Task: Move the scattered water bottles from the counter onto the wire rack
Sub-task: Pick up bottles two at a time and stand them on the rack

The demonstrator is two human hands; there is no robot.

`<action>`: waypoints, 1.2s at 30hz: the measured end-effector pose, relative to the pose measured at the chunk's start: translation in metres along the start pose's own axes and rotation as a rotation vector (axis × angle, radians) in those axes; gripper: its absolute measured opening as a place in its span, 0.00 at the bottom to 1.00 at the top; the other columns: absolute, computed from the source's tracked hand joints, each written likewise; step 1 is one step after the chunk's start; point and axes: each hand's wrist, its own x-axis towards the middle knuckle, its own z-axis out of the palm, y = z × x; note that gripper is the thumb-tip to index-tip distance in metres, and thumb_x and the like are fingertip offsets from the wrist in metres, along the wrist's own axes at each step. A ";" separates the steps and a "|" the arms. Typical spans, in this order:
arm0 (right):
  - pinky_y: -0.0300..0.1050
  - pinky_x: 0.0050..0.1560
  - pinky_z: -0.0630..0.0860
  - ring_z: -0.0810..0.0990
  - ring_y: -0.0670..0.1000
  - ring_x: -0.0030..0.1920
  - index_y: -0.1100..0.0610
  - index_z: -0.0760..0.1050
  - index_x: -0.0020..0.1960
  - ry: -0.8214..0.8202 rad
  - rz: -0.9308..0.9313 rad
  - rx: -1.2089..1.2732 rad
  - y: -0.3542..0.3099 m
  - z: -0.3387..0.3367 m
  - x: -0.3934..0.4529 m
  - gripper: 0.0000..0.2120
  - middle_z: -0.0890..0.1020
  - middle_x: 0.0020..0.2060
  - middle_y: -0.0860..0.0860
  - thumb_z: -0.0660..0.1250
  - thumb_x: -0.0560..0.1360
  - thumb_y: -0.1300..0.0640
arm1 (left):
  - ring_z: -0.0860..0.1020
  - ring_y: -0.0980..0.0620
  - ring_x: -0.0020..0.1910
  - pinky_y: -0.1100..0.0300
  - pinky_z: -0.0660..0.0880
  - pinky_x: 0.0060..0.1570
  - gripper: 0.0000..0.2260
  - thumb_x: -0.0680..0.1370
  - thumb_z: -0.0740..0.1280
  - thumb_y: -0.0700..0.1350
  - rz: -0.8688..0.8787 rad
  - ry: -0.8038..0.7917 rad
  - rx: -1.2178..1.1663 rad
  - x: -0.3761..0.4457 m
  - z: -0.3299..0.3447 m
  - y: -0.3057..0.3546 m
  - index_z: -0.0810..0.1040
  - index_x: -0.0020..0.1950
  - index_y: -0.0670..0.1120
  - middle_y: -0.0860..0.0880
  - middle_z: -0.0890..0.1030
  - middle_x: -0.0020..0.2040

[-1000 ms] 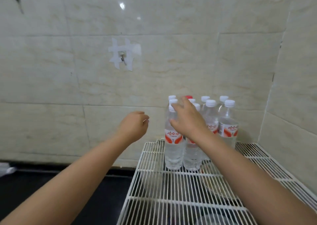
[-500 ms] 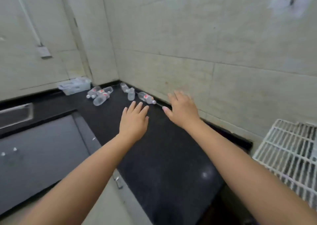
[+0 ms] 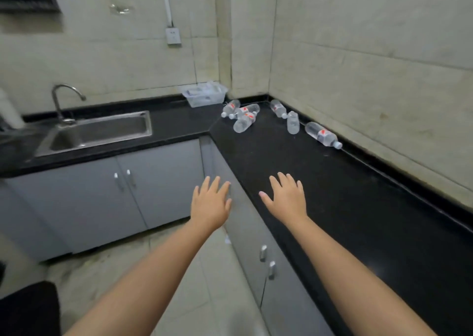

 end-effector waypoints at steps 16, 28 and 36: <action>0.56 0.73 0.54 0.57 0.56 0.75 0.58 0.61 0.72 -0.103 0.141 -0.079 -0.006 0.098 0.229 0.26 0.61 0.74 0.57 0.56 0.79 0.46 | 0.46 0.46 0.77 0.50 0.47 0.75 0.23 0.82 0.49 0.51 0.017 -0.075 0.002 0.222 0.031 -0.094 0.50 0.76 0.49 0.47 0.50 0.78; 0.55 0.74 0.52 0.54 0.54 0.76 0.56 0.58 0.73 -0.145 0.160 -0.072 0.031 0.122 0.443 0.28 0.58 0.75 0.55 0.54 0.78 0.43 | 0.48 0.46 0.77 0.49 0.50 0.74 0.25 0.81 0.51 0.51 0.058 -0.054 0.077 0.455 0.008 -0.091 0.49 0.76 0.46 0.45 0.51 0.78; 0.54 0.74 0.53 0.55 0.55 0.75 0.56 0.58 0.73 -0.097 0.336 -0.111 0.089 0.134 0.516 0.28 0.59 0.75 0.56 0.55 0.78 0.43 | 0.49 0.46 0.77 0.48 0.51 0.74 0.25 0.81 0.52 0.51 0.238 -0.119 0.068 0.587 0.040 -0.066 0.50 0.76 0.46 0.44 0.52 0.77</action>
